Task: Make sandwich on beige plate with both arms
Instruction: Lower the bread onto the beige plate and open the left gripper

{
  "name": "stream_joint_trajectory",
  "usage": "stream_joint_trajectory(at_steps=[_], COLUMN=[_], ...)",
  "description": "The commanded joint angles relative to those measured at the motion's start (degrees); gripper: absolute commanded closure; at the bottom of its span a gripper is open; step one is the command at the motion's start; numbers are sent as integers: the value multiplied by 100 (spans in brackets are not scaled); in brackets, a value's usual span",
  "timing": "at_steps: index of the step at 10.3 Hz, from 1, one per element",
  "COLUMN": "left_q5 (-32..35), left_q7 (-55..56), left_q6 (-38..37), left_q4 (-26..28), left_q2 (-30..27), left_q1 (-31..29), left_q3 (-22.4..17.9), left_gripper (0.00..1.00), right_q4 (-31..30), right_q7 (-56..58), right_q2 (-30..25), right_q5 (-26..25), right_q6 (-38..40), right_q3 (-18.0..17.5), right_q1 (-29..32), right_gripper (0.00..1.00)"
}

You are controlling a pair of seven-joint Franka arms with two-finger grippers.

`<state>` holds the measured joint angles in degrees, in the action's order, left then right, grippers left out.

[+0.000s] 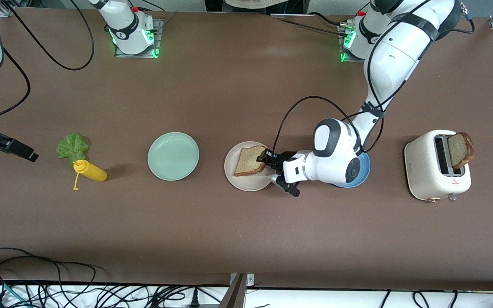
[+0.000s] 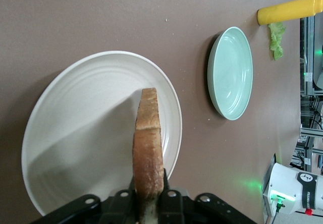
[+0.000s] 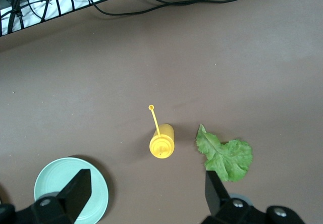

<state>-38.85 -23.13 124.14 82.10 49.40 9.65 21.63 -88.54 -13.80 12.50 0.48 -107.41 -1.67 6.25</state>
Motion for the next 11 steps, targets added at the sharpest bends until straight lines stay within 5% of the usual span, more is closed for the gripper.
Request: stream_joint_trajectory(at_steps=[1, 11], left_q5=[-184, 1000], left_q7=[-218, 35], left_q6=[-12, -1030], left_q4=[-107, -89], left_q2=[18, -913], left_q1=[11, -735], left_q3=[-45, -185], left_gripper=[0, 0], right_q4=[-5, -5], right_q7=[-17, -52], right_q2=[-20, -20], right_q5=[101, 101], right_q6=[-17, -17], right_q3=[-9, -18], right_q1=[26, 26], right_gripper=[0, 0])
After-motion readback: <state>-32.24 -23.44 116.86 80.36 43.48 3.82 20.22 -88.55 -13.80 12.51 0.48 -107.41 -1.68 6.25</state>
